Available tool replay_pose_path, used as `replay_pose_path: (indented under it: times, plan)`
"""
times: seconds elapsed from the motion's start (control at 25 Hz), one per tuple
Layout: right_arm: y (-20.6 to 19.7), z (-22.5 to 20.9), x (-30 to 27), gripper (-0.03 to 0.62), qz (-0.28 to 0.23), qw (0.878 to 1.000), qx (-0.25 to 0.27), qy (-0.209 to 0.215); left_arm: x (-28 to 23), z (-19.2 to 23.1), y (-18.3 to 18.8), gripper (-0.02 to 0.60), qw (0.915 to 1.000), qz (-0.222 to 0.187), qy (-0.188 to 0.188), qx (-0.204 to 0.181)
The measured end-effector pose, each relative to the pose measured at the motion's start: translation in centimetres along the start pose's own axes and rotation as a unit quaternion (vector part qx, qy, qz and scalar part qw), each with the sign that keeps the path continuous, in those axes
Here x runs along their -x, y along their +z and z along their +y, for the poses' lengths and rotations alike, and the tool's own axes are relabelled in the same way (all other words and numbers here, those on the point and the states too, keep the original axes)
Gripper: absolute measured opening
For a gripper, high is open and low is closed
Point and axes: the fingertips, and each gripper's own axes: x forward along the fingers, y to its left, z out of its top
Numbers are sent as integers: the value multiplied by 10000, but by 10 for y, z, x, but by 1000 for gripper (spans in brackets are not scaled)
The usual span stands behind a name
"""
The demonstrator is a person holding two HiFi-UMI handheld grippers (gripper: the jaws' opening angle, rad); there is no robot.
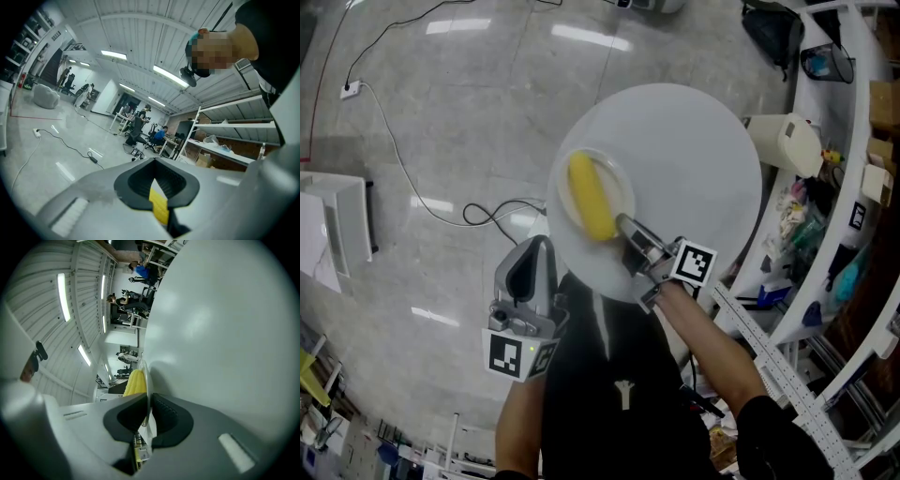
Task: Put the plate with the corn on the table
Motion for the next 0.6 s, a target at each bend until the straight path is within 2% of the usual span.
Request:
replay_pose_path:
  times: [0.6]
  plan:
    - [-3,-5,-4,34,-6,9997,-63,-256,0,1,-4,3,9999,19,63,88]
